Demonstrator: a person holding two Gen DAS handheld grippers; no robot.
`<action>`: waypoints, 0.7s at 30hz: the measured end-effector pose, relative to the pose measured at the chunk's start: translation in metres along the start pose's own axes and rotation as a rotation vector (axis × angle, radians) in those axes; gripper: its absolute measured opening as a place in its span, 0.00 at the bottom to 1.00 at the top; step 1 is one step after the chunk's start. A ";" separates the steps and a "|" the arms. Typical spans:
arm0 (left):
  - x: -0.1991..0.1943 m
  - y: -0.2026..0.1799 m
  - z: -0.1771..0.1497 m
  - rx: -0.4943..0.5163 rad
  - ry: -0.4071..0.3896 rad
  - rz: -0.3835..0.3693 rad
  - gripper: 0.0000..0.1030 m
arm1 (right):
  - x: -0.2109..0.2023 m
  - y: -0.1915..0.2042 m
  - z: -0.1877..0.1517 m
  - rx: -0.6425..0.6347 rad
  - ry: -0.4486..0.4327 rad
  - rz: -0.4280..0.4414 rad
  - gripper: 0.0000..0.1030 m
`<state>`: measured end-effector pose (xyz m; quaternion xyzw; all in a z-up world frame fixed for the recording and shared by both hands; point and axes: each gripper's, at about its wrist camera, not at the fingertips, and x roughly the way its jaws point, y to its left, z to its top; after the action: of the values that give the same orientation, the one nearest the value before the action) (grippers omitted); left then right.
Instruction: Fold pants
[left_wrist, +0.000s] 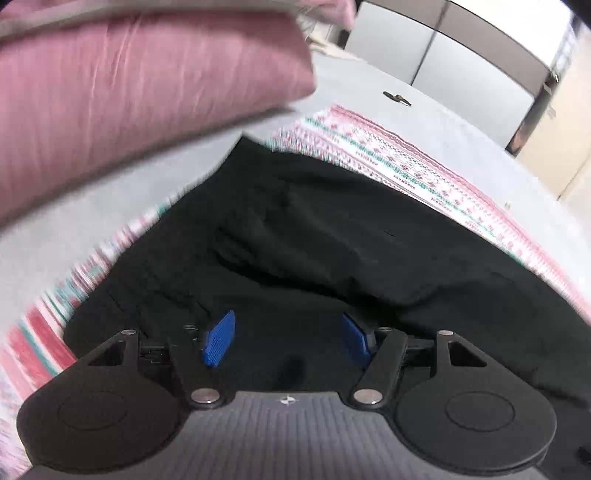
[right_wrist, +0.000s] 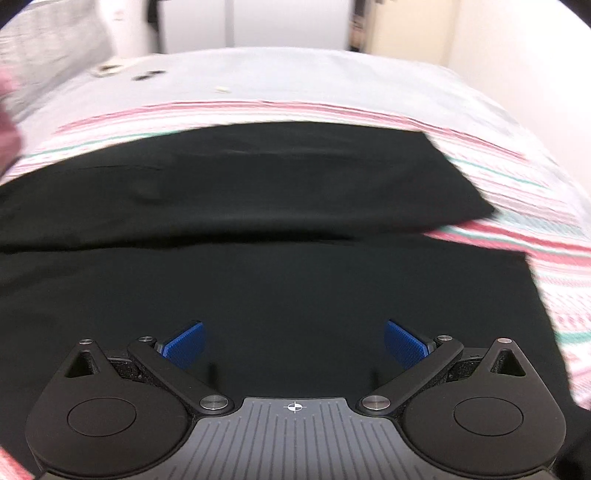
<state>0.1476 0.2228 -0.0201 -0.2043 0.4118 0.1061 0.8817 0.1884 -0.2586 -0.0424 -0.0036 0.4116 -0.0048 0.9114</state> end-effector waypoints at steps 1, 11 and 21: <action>0.003 0.003 0.001 -0.019 0.013 -0.017 0.87 | 0.001 0.011 0.006 -0.006 -0.004 0.040 1.00; 0.015 0.028 0.002 -0.102 0.081 -0.023 0.84 | 0.042 0.243 0.091 -0.315 0.059 0.596 0.99; 0.017 0.027 -0.006 -0.025 0.081 0.044 0.84 | 0.143 0.365 0.135 -0.458 0.073 0.374 0.98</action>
<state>0.1443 0.2445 -0.0439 -0.2102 0.4501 0.1225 0.8592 0.3859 0.1053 -0.0642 -0.1331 0.4281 0.2561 0.8564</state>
